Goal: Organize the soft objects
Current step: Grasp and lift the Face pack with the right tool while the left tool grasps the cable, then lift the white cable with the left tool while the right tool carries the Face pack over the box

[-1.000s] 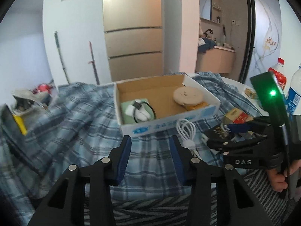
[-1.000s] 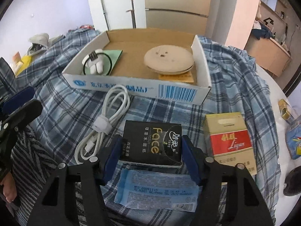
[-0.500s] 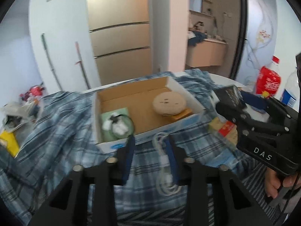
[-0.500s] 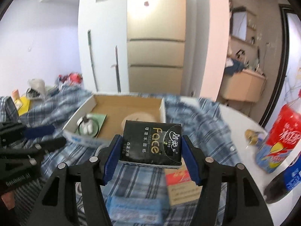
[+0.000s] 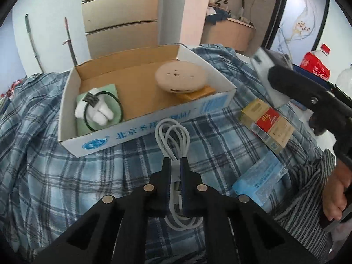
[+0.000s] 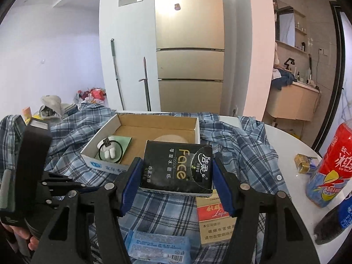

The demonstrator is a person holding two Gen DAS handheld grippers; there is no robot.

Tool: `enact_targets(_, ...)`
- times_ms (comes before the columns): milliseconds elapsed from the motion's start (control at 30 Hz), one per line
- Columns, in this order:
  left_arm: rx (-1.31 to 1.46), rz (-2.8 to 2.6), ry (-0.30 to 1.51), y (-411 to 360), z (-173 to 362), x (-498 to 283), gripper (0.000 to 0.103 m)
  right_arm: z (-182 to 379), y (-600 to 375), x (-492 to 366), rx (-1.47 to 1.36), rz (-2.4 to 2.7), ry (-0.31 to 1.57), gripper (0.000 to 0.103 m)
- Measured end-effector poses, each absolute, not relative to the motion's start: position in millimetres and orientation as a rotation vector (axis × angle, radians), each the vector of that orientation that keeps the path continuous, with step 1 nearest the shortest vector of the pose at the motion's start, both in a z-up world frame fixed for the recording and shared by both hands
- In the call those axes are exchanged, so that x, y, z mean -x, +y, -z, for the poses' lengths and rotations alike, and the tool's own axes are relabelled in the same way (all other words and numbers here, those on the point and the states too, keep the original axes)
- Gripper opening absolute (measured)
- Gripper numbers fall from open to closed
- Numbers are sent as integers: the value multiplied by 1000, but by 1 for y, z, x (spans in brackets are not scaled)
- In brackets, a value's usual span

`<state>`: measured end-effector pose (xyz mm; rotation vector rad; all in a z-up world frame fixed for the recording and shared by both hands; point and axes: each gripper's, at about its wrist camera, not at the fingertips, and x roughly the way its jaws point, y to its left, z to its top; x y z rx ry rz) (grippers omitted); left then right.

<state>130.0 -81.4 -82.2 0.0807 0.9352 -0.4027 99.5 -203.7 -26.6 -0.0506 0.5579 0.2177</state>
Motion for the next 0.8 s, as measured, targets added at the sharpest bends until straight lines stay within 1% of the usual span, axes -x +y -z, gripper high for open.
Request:
enact_targets(167,-92,408,932,-82,83,-128,9,31,-203,-103,49,-229,585,62)
enact_targets(200,-81,412,937,-81,83,-128,17,32,-203,-103,47,-232,589,62)
enact_targets(233,-70,418,944,-79,84,-129,23,32,-203,-103,48,-234,591,62)
enact_targets(267,-63,418,950,-79,85,-130,33,32,-202,-103,50,-235,591,62)
enact_targets(300,-57,413,959,-78,86,-131,34,32,-202,-102,51,-235,590,62)
enact_targets(533,-70,403,1007,-82,98,-138,34,33,-200,-102,61,-239,593,62)
enact_targets(567,-76,403,999,-83,98,-137,33,33,-199,-102,63,-238,593,62)
enact_targets(600,-86,412,991,-85,97,-135,25,33,-199,-102,65,-238,592,62)
enact_targets(633,-96,411,984,-86,97,-134,23,33,-199,-102,66,-239,592,62)
enact_targets(800,-125,414,901,-91,86,-121,22,33,-199,-102,64,-234,593,62)
